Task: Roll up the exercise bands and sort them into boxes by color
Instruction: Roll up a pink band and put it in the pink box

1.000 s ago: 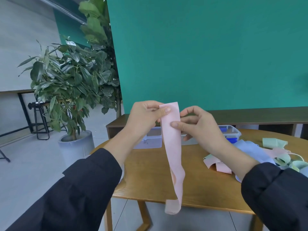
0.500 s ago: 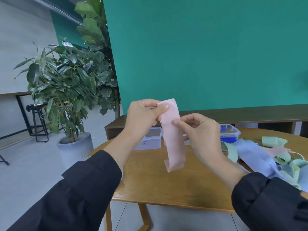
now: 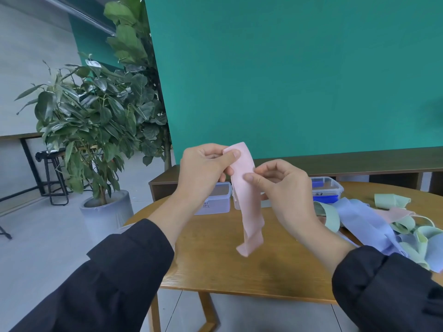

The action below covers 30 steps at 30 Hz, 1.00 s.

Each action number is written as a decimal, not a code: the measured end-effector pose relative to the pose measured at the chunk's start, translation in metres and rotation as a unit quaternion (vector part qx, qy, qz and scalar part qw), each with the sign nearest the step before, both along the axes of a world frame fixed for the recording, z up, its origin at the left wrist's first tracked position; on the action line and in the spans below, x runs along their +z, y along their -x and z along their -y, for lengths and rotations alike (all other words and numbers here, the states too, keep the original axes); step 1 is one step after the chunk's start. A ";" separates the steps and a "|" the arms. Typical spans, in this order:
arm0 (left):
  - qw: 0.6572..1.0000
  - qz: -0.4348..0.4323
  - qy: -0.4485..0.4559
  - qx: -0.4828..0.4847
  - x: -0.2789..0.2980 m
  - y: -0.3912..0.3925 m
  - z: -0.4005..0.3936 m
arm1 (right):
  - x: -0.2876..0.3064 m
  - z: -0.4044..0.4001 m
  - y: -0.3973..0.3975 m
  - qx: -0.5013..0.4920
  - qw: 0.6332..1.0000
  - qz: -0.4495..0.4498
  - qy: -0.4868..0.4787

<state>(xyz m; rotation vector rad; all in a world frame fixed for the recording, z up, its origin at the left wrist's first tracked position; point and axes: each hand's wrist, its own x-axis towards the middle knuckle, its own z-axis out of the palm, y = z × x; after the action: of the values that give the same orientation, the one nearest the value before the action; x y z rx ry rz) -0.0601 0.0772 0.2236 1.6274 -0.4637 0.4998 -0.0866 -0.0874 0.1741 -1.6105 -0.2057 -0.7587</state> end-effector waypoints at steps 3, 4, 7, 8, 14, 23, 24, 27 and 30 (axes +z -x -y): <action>1.000 0.001 0.003 -0.001 0.001 -0.001 0.000 | -0.004 0.000 -0.001 0.004 1.000 -0.006 -0.011; 1.000 0.000 0.005 0.002 0.001 -0.001 0.000 | -0.005 0.000 0.000 0.006 1.000 -0.009 -0.014; 1.000 0.002 0.005 0.013 0.003 -0.004 -0.001 | -0.008 0.000 0.000 0.020 0.999 -0.020 -0.018; 1.000 0.003 0.005 0.015 0.003 -0.005 -0.002 | -0.009 -0.001 0.000 0.023 0.999 -0.024 -0.022; 1.000 -0.003 0.012 0.023 0.001 -0.007 -0.004 | -0.013 -0.006 0.002 -0.025 0.999 -0.020 0.013; 0.999 -0.009 0.024 0.021 -0.002 -0.006 -0.003 | -0.020 -0.013 0.001 -0.065 0.994 0.014 0.083; 1.000 -0.008 0.021 0.020 -0.002 -0.006 -0.003 | -0.020 -0.014 0.000 -0.066 0.993 0.023 0.093; 1.000 -0.003 0.012 0.017 -0.001 -0.008 -0.007 | -0.019 -0.011 -0.001 -0.046 0.995 0.026 0.081; 1.000 0.002 -0.018 0.015 0.002 -0.011 -0.011 | -0.018 -0.010 0.001 0.018 0.998 0.025 0.056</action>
<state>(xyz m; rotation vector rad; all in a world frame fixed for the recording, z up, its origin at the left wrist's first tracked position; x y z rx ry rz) -0.0496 0.0886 0.2258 1.6696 -0.4544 0.5201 -0.0878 -0.0775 0.1566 -1.6896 -0.3177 -0.7711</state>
